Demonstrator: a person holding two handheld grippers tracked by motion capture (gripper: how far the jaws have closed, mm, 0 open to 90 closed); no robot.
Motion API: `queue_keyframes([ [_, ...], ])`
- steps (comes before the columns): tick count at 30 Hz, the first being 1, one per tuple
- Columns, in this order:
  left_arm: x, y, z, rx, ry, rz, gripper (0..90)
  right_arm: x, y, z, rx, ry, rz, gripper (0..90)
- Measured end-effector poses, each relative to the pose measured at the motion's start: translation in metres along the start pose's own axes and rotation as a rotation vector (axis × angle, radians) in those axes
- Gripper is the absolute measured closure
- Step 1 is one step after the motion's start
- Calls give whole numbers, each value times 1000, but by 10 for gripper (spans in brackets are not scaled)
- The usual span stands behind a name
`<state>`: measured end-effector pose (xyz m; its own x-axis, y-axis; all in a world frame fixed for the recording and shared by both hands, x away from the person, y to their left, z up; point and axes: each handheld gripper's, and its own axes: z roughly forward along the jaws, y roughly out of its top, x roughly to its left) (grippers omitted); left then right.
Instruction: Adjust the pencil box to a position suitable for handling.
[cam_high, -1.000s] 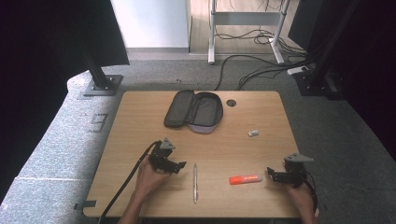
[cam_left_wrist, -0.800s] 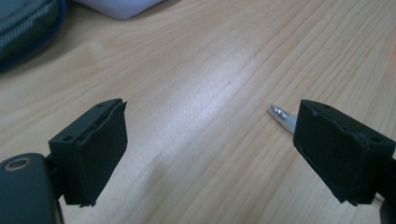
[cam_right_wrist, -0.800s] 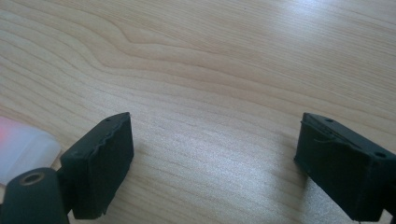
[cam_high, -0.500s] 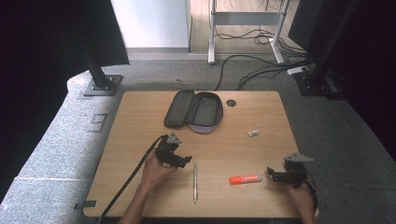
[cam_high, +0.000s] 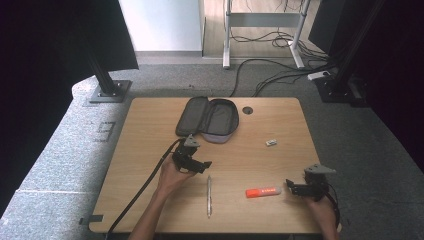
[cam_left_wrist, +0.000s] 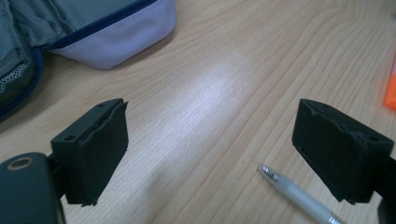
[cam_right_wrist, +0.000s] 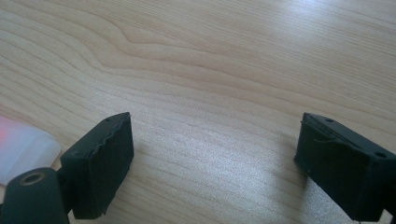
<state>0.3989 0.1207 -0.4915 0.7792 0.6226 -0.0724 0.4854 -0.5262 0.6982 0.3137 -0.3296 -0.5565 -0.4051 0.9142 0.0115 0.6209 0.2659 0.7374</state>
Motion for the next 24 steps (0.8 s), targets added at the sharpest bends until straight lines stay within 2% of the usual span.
queue_keyframes([
  [4, 6, 0, 2, 10, 14, -5, 131, 0, 0, 0, 0, 0, 0, 107],
  [7, 7, 4, 3, 20, 33, 14, 133, 0, 0, 0, 0, 0, 0, 107],
  [11, 9, 11, 3, -8, 21, 19, 140, 0, 0, 0, 0, 0, 0, 107],
  [12, 10, 13, 3, -7, 13, 15, 141, 0, 0, 0, 0, 0, 0, 107],
  [15, 11, 19, 6, 7, 27, 37, 142, 0, 0, 0, 0, 1, 0, 107],
  [18, 13, 24, 10, -1, -6, 26, 143, 0, 0, 0, 0, 1, 0, 108],
  [20, 12, 29, 13, 13, 4, 42, 143, 0, 0, 0, 0, 1, 0, 108],
  [24, 13, 37, 21, 16, 10, 31, 168, 0, 0, 0, 0, 2, 0, 109],
])
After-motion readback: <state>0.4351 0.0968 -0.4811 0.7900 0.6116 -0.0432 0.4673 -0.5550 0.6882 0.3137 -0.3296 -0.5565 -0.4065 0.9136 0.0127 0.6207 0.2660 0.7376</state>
